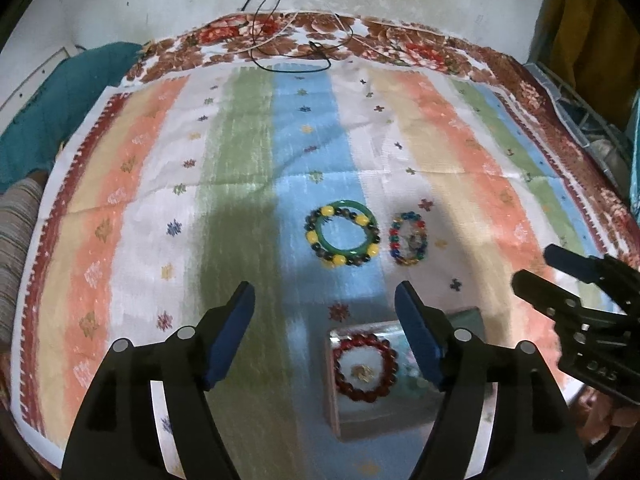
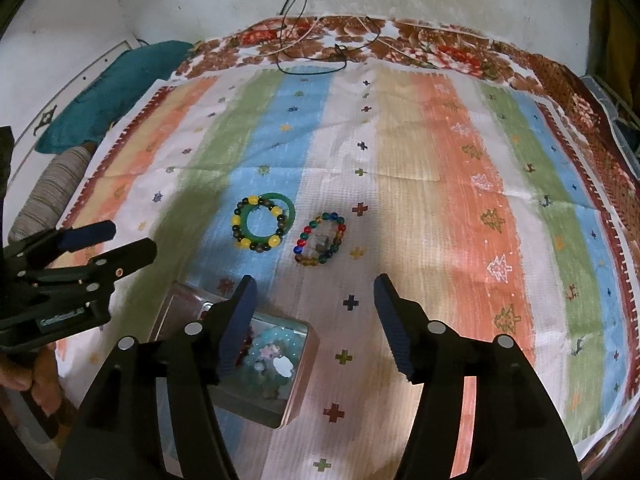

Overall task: Organize jewelry
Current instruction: 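Raise both open tools away from the tin, then move both tools toward the green bangle and multicolour bead bracelet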

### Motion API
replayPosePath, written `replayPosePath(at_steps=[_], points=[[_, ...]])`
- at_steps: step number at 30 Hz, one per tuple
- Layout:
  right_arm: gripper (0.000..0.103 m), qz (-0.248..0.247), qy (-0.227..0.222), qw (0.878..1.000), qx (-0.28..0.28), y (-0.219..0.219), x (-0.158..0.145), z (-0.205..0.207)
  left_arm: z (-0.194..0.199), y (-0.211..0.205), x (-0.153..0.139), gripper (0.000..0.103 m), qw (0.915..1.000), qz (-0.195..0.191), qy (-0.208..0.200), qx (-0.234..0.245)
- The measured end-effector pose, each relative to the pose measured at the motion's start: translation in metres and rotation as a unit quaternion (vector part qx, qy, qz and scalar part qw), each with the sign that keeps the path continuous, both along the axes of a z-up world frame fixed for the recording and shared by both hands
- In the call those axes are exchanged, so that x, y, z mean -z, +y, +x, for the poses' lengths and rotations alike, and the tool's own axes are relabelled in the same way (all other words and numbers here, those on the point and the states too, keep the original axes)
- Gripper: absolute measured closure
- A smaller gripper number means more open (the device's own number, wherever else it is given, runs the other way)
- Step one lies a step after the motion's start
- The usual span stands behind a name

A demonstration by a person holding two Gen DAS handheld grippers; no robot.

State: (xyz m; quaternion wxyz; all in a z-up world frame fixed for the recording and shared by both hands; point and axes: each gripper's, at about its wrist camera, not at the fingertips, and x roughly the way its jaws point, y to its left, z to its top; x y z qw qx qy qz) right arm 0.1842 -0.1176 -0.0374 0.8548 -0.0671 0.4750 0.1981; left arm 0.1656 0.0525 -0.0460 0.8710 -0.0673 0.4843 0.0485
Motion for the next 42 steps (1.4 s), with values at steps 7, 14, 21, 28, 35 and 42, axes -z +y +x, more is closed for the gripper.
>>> replayPosePath(at_steps=[7, 14, 21, 28, 35, 42], points=[[0.034, -0.018, 0.003, 1.0, 0.004, 0.004, 0.009, 0.017, 0.02, 0.017, 0.016, 0.03, 0.9997, -0.008, 0.018, -0.016], [0.034, -0.021, 0.013, 0.999, 0.022, 0.003, 0.021, 0.038, 0.038, 0.022, 0.029, 0.03, 0.9992, -0.019, 0.027, -0.024], [0.034, -0.025, 0.022, 0.999, 0.023, 0.008, 0.03, 0.052, 0.055, 0.024, 0.041, 0.029, 0.9992, -0.013, 0.033, -0.019], [0.034, -0.023, 0.032, 0.999, 0.025, 0.012, 0.041, 0.064, 0.071, 0.029, 0.053, 0.029, 0.9989, -0.016, 0.04, -0.018], [0.034, -0.037, 0.042, 0.998, 0.023, 0.018, 0.057, 0.074, 0.087, 0.026, 0.063, 0.029, 0.9985, -0.019, 0.051, -0.008], [0.034, -0.045, 0.043, 0.998, 0.027, 0.022, 0.066, 0.086, 0.097, 0.026, 0.073, 0.029, 0.9981, -0.017, 0.059, -0.002]])
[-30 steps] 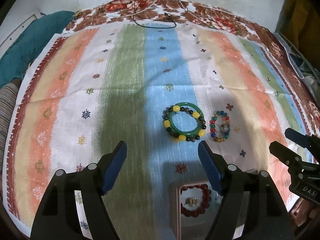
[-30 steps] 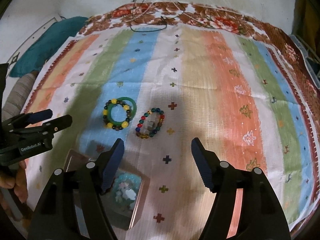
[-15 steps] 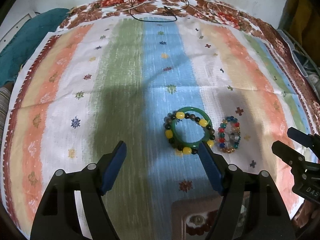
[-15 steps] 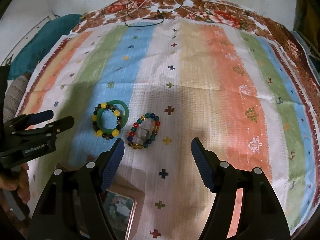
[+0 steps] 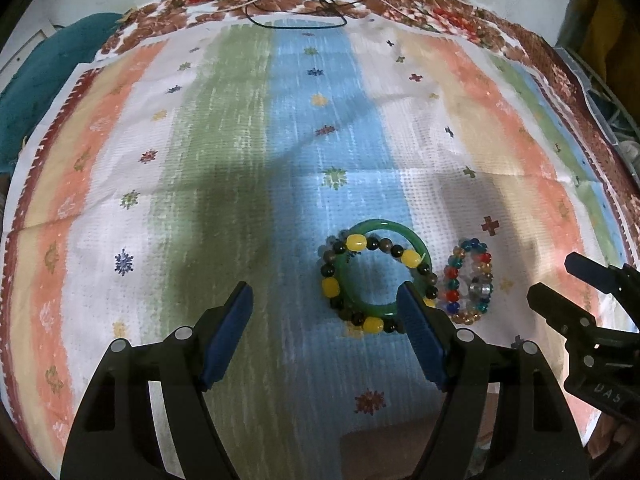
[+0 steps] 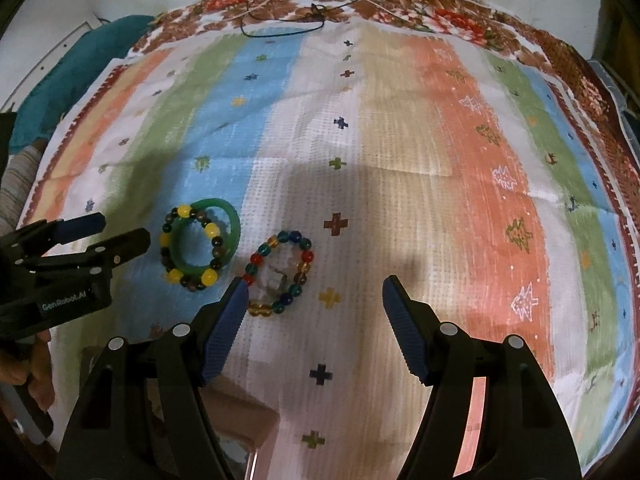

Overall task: Organize jewelry
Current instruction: 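Move both tools toward the green bangle and multicolour bead bracelet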

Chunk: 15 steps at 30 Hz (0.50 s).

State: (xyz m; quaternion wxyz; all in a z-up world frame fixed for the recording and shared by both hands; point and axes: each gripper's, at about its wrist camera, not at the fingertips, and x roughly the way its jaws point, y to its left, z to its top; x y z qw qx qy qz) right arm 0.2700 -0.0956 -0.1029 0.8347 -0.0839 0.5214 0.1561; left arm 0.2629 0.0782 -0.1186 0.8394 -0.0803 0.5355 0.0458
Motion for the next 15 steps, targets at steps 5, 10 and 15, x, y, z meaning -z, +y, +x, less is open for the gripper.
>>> replayPosePath(at_steps=[5, 10, 15], points=[[0.034, 0.0, 0.012, 1.0, 0.003, 0.002, 0.009, 0.008, 0.005, 0.004, 0.006, 0.029, 1.0, -0.003, 0.005, -0.003], [0.034, -0.001, 0.014, 1.0, 0.008, 0.003, 0.016, 0.015, 0.011, 0.009, 0.012, 0.031, 0.9997, -0.018, 0.012, -0.007], [0.034, 0.001, 0.023, 1.0, 0.012, 0.005, 0.023, 0.024, 0.015, 0.01, 0.017, 0.031, 0.9997, -0.019, 0.016, -0.005]])
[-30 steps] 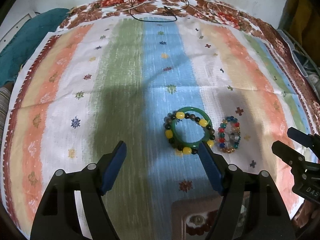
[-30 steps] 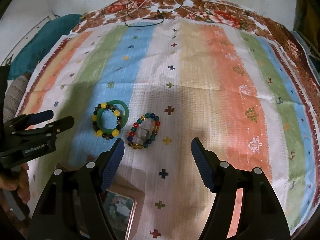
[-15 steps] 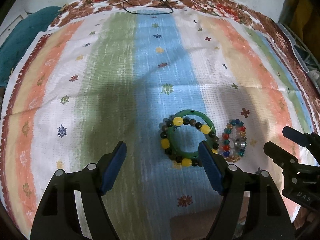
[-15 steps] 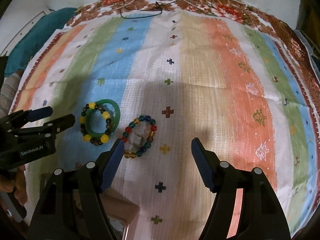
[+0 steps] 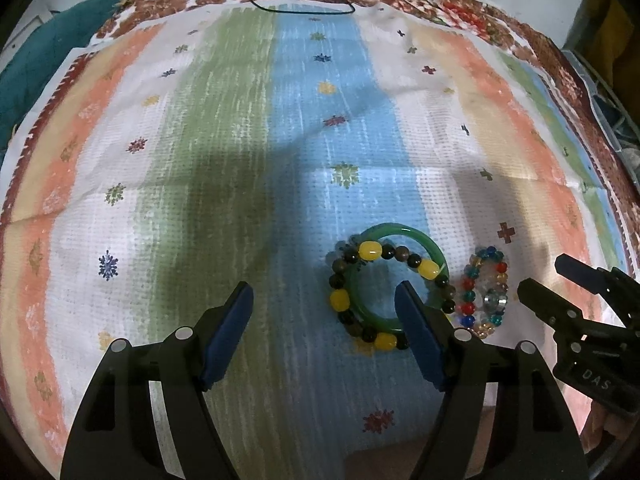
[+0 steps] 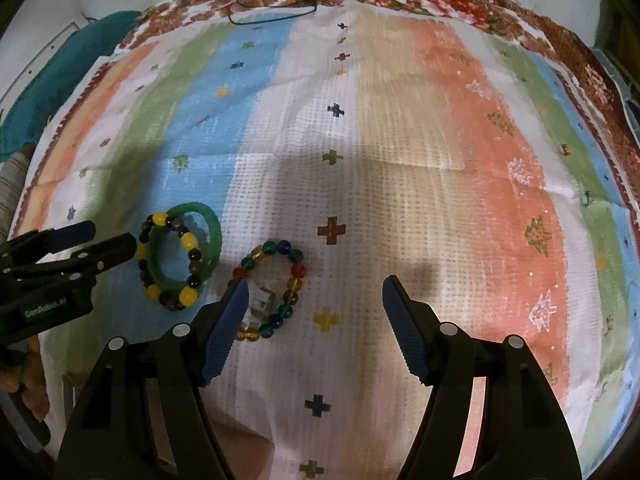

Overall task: Organize jewelry
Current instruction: 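Move both tools toward the green bangle and multicolour bead bracelet, then grasp the yellow-and-black bead bracelet with left tool while right tool grasps the multicolour bracelet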

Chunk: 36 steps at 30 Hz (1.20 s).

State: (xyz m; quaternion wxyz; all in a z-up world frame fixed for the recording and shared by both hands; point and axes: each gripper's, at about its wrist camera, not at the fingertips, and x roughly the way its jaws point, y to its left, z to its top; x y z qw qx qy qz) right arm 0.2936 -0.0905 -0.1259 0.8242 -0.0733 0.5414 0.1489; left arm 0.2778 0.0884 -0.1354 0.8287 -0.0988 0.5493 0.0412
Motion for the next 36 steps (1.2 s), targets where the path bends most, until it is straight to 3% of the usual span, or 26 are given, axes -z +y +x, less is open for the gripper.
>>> replayPosePath(at_steps=[11, 20, 23, 26, 28, 36], points=[[0.034, -0.006, 0.012, 1.0, -0.002, 0.005, 0.014, 0.013, 0.013, 0.0, 0.011, 0.044, 0.9999, -0.009, 0.008, 0.01], [0.054, -0.015, 0.013, 1.0, -0.002, 0.007, 0.024, 0.024, 0.025, 0.007, 0.023, 0.061, 0.997, -0.076, 0.014, 0.002], [0.059, -0.016, 0.011, 1.0, -0.001, 0.005, 0.025, 0.024, 0.025, 0.003, 0.024, 0.072, 0.996, -0.088, 0.015, 0.009], [0.074, -0.022, 0.008, 1.0, -0.004, 0.005, 0.024, 0.023, 0.025, -0.002, 0.026, 0.088, 0.996, -0.085, 0.022, 0.013], [0.086, -0.026, 0.005, 1.0, -0.004, 0.005, 0.024, 0.023, 0.025, -0.003, 0.024, 0.09, 0.9966, -0.079, 0.019, 0.015], [0.094, -0.039, -0.002, 0.999, -0.021, 0.01, 0.022, 0.018, 0.024, -0.004, 0.018, 0.093, 0.9978, -0.062, 0.015, 0.02]])
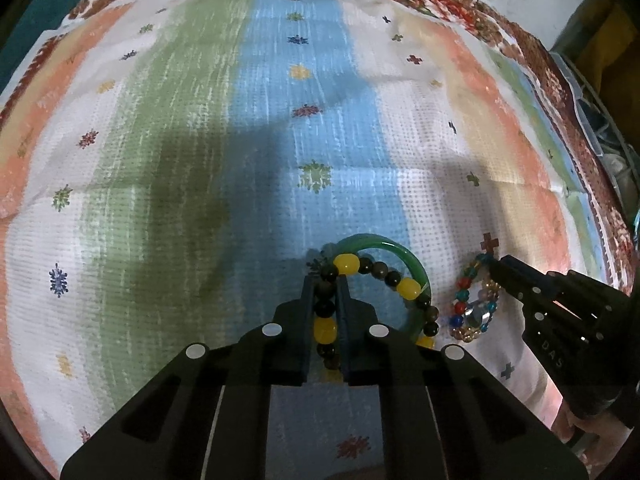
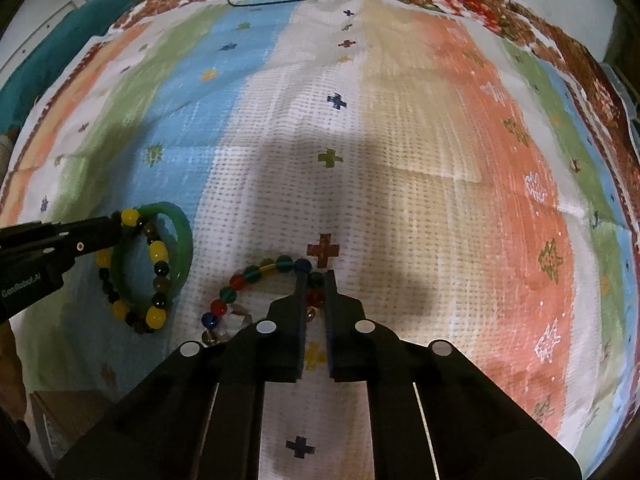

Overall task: Organize jewelry
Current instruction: 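Grasp the yellow-and-black bead bracelet with left tool while right tool grasps the multicolour bracelet, then open the right tool and reposition it on the multicolour bracelet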

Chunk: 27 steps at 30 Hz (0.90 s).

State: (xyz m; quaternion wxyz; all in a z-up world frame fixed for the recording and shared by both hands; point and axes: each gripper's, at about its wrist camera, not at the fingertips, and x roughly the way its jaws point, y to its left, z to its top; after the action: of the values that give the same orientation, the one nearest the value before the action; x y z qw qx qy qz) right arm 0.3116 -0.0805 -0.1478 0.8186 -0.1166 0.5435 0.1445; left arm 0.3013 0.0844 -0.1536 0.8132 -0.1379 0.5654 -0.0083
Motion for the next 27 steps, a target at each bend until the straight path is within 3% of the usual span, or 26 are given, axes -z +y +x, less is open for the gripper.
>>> replayPosePath(at_steps=[6, 9, 22, 27], points=[[0.096, -0.003, -0.001, 1.0, -0.006, 0.001, -0.002, -0.003, -0.003, 0.0, -0.004, 0.093, 1.0, 0.008, -0.002, 0.002], [0.102, 0.0, -0.001, 1.0, -0.008, 0.001, -0.004, -0.005, -0.004, -0.001, -0.007, 0.093, 0.9999, 0.012, -0.005, 0.004], [0.102, 0.017, -0.013, 1.0, -0.022, 0.006, -0.028, -0.017, -0.022, -0.011, -0.023, 0.093, 0.9989, 0.038, -0.015, 0.023], [0.102, 0.018, -0.022, 0.999, -0.028, 0.008, -0.035, -0.024, -0.028, -0.01, -0.037, 0.093, 0.9991, 0.027, -0.026, 0.019]])
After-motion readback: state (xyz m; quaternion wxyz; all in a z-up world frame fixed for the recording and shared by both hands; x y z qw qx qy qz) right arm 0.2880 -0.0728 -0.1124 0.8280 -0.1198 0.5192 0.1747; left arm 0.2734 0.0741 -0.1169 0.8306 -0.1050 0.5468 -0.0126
